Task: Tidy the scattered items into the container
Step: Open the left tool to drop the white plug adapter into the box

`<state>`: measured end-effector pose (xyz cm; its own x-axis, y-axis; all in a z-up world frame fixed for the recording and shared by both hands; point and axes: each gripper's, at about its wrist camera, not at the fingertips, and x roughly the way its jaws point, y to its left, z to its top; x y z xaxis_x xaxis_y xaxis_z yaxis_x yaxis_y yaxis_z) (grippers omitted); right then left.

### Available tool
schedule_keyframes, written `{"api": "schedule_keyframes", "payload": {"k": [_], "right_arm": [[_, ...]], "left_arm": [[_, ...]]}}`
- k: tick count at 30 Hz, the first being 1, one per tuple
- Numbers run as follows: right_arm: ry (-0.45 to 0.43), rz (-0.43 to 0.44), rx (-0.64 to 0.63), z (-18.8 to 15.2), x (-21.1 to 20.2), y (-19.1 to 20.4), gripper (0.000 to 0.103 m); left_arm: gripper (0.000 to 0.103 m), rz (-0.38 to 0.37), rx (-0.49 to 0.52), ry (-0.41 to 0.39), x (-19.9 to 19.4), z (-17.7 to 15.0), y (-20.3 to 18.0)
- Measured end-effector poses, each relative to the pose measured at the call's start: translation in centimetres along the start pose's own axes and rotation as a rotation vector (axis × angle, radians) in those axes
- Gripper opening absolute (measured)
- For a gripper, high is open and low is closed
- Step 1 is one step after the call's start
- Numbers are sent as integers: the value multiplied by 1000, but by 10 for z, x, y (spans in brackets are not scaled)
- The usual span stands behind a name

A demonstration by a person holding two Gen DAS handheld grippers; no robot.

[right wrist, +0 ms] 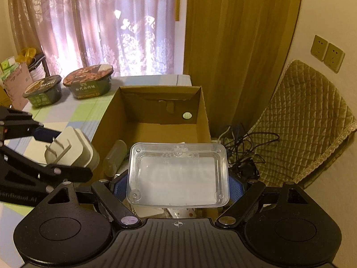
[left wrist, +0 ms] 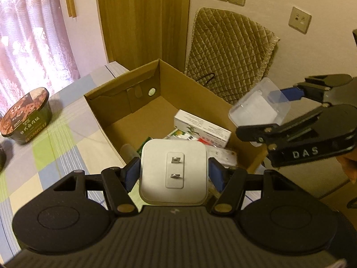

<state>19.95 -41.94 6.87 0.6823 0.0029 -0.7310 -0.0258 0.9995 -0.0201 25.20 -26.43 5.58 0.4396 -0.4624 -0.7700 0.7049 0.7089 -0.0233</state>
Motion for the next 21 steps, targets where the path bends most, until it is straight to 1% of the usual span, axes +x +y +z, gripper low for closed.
{"api": "schedule_keyframes", "payload": {"k": [10, 21], "right_arm": [[14, 2, -1, 10, 20, -8, 87], [51, 5, 3, 6, 51, -12, 87]], "left_arm": [[60, 1, 34, -6, 26, 20, 14], [60, -3, 38, 4, 58, 27, 23]]}}
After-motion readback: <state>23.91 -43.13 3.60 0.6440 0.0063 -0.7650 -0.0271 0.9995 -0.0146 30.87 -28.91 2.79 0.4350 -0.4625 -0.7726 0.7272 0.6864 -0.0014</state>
